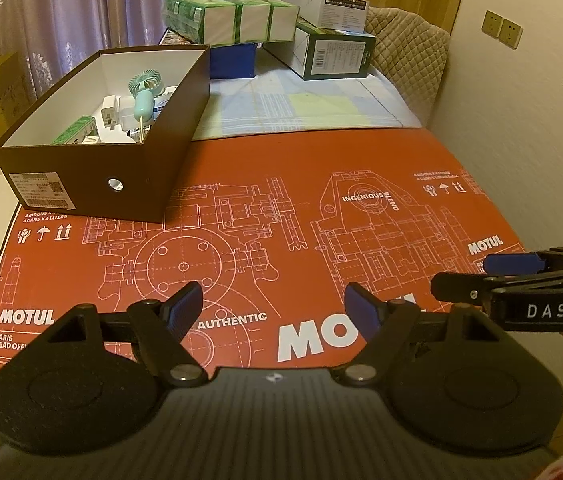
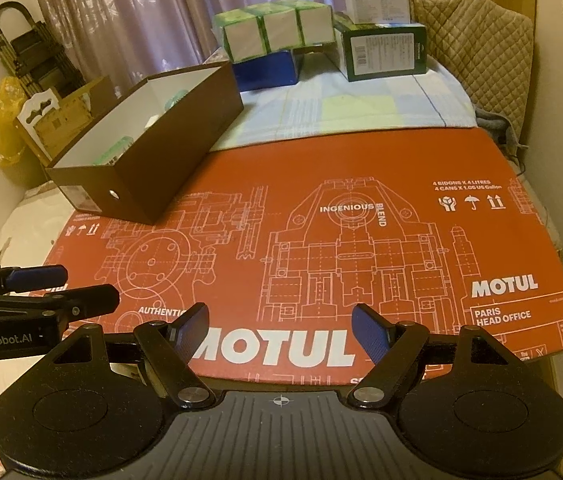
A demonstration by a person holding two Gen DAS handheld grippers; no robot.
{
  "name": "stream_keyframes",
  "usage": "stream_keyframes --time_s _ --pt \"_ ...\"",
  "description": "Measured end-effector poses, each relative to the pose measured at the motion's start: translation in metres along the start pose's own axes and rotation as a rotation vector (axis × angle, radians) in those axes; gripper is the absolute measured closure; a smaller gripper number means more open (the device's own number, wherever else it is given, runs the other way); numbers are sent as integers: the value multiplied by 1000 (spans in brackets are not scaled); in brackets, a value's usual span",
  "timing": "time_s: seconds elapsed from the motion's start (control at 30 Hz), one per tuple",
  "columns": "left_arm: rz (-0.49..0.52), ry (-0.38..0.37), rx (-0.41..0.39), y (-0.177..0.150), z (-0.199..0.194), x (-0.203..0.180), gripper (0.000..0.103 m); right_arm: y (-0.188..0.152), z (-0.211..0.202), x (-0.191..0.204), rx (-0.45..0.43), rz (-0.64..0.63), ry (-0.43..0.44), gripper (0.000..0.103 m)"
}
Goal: Organize rigid objects
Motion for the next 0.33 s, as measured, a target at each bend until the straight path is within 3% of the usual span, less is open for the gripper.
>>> stream_keyframes --time_s 0.33 --pt "8 -8 -3 7 6 4 28 2 7 0 14 6 -5 27"
Point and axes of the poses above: each gripper's, at about its wrist camera, not at the fingertips, and z roughly the way its jaws point, x to its left, y to its top, the point moved 9 cm from there along z, roughly the way its jaws point, and after that the axes turned 13 degrees about z, right-handed, at the moved point
